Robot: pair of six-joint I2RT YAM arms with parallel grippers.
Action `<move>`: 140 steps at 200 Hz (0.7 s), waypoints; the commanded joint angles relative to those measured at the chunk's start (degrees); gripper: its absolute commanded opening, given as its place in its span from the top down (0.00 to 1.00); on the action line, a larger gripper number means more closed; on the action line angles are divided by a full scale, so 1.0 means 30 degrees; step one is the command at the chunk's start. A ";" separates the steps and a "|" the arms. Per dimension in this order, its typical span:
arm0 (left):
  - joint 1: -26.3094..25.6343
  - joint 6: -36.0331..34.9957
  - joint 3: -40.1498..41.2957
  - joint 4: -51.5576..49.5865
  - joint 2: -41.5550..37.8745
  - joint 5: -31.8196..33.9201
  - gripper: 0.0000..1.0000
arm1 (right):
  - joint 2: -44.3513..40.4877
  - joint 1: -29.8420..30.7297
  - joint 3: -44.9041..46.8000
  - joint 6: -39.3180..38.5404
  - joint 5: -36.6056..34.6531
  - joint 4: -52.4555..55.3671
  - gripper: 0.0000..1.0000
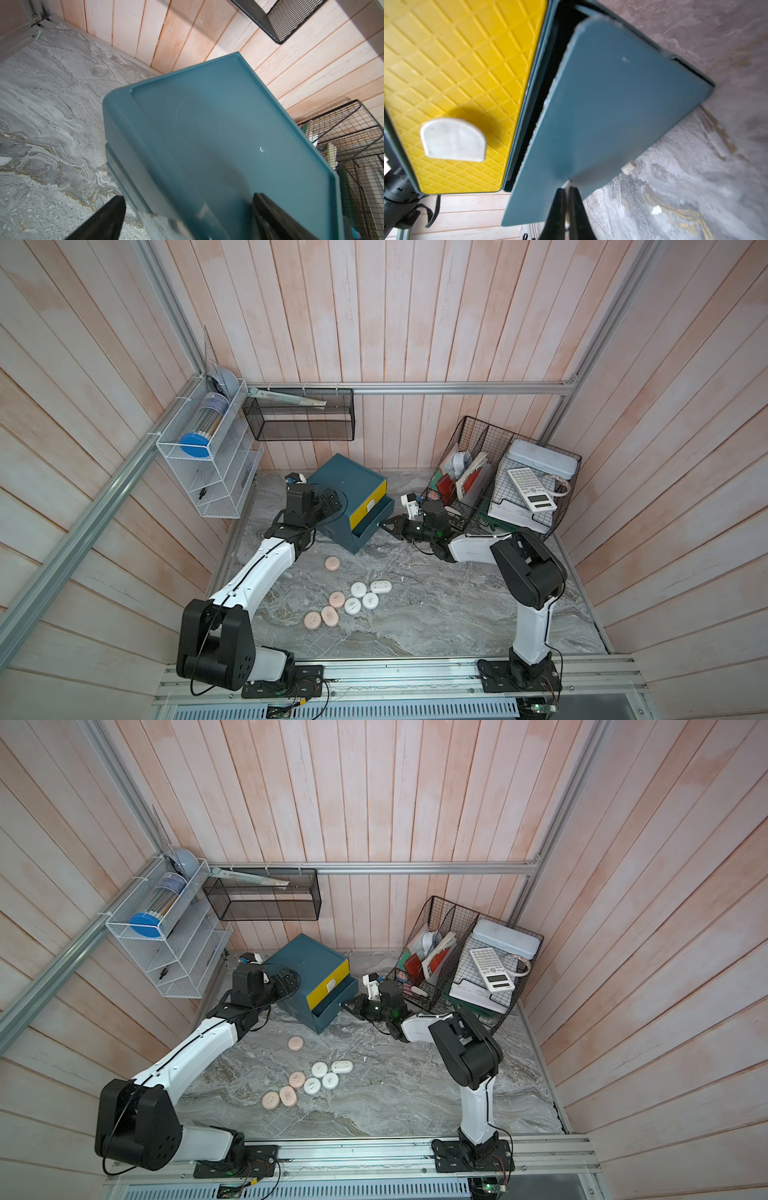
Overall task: Put the bluetooth earphones in the drawer according to color
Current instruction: Open the drawer in the storage box.
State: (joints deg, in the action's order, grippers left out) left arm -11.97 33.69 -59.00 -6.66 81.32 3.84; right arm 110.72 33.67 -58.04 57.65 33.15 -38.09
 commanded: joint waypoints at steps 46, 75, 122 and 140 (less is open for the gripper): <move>0.0272 -0.0273 -0.1013 -0.0477 0.1779 -0.0078 0.00 | -0.3023 -0.0119 0.3348 -0.1428 -0.1366 0.1034 1.00; 0.0347 -0.0303 -0.1237 -0.0363 0.2083 -0.0096 0.00 | -0.3976 -0.0179 0.4376 -0.1834 -0.1885 0.1448 1.00; 0.0383 -0.0262 -0.1198 -0.0185 0.2338 -0.0198 0.00 | -0.4337 -0.0226 0.5072 -0.1915 -0.1937 0.1405 1.00; 0.0414 -0.0253 -0.1088 -0.0159 0.2192 -0.0216 0.00 | -0.4549 -0.0260 0.5303 -0.1989 -0.2027 0.1495 1.00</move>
State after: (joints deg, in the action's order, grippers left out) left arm -11.25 33.69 -62.48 -4.21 86.21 3.36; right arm 98.54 33.28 -44.12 53.08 28.25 -36.18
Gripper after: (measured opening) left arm 0.999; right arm 0.069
